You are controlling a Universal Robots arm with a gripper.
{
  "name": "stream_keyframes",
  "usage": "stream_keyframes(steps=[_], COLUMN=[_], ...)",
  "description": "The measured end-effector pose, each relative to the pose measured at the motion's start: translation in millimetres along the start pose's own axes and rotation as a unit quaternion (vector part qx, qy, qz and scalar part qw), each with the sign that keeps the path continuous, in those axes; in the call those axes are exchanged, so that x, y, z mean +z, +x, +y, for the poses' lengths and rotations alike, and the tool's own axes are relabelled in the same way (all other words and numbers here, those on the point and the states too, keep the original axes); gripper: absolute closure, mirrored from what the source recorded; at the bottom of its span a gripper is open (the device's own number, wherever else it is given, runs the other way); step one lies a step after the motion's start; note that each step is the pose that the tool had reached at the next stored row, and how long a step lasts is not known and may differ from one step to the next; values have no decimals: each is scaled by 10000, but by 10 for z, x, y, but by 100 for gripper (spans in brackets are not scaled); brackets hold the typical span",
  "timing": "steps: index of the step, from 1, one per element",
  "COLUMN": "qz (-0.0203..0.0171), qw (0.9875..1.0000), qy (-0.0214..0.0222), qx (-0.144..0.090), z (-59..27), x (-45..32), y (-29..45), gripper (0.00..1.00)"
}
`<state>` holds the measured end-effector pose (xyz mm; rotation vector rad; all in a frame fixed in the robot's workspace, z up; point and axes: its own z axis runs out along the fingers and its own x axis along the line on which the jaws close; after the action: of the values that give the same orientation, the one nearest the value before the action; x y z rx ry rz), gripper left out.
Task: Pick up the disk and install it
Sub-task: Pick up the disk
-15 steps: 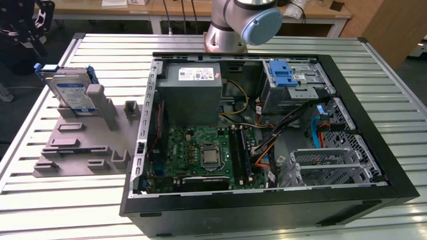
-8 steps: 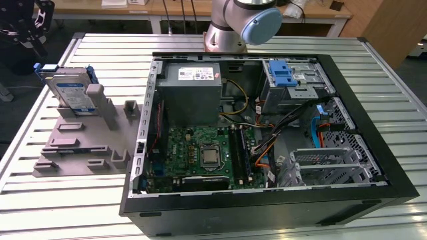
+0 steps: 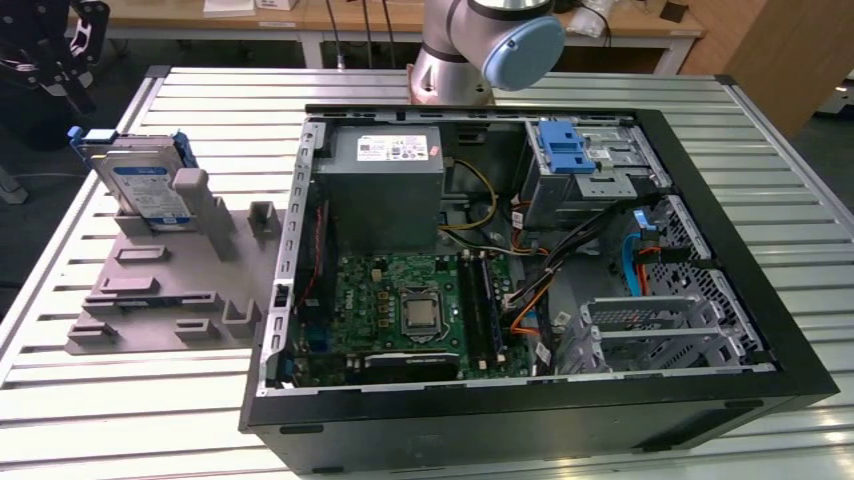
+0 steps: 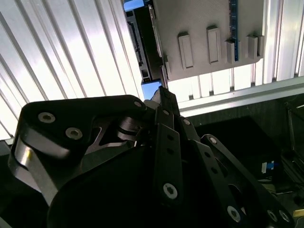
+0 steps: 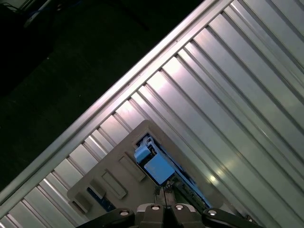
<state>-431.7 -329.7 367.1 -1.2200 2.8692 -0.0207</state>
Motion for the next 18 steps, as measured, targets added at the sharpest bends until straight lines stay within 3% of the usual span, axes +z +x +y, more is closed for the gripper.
stream_keyframes(steps=[5, 9, 13, 18], qz=[-9, -18, -26, -35], qw=[9994, 9975, 9943, 9883], qy=[-4, -9, -16, -23], qx=[-346, -711, -1069, -1522], z=[0, 0, 1, 1], x=[3, 13, 24, 38], y=[0, 1, 1, 1], gripper=[89, 89, 89, 89])
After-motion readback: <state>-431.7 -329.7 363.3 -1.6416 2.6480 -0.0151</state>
